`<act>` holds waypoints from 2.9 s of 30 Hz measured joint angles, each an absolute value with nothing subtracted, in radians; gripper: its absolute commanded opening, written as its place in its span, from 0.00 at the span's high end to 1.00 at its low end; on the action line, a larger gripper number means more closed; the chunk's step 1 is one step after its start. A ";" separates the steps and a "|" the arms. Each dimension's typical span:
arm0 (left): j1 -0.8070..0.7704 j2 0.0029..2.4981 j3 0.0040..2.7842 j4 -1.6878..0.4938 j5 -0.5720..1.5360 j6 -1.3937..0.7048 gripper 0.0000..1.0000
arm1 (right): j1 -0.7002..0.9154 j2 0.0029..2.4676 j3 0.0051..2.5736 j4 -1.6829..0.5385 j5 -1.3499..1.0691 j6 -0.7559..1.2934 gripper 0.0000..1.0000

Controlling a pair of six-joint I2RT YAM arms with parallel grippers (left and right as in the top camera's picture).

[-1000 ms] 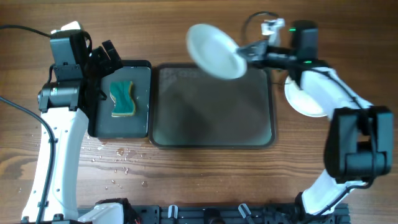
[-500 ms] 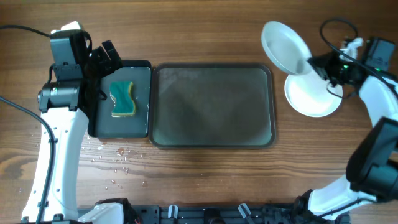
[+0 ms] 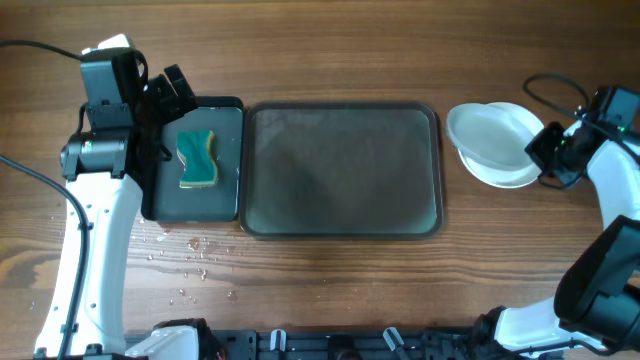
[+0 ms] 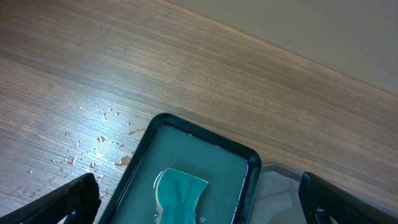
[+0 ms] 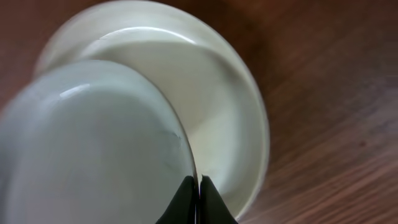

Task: Clean dirty plates on tray and stack at the side
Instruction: 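Lower the plate onto the stacked plates and release it, then open the right gripper and pull it back off the plate rim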

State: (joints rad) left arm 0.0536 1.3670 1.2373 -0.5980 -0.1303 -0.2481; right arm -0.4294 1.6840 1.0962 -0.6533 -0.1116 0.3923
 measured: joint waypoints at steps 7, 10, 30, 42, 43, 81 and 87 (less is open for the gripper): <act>0.054 1.367 1.237 -0.598 -0.130 -0.248 0.00 | -0.429 1.684 1.039 -0.562 -0.028 0.403 0.89; 0.054 1.367 1.237 -0.598 -0.130 -0.248 0.00 | -0.429 1.684 1.036 -0.559 -0.018 0.406 0.62; 0.054 1.367 1.237 -0.598 -0.130 -0.248 0.00 | -0.123 1.684 1.036 -0.551 -0.037 0.256 0.28; 0.054 1.367 1.237 -0.598 -0.130 -0.248 0.00 | 0.040 1.684 1.036 -0.492 -0.065 0.166 0.96; 0.054 1.367 1.237 -0.598 -0.130 -0.248 0.00 | 0.044 1.684 1.036 -0.487 -0.078 0.159 0.96; 0.054 1.367 1.237 -0.598 -0.130 -0.248 0.00 | 0.051 1.738 1.036 -0.450 -0.102 0.185 0.00; 0.054 1.367 1.237 -0.598 -0.130 -0.248 0.00 | 0.051 1.738 1.036 -0.447 -0.105 0.185 0.00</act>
State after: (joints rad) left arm 0.0536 1.3670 1.2373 -0.5980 -0.1303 -0.2481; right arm 0.0509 1.7382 1.0355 -0.4469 -0.1051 0.1852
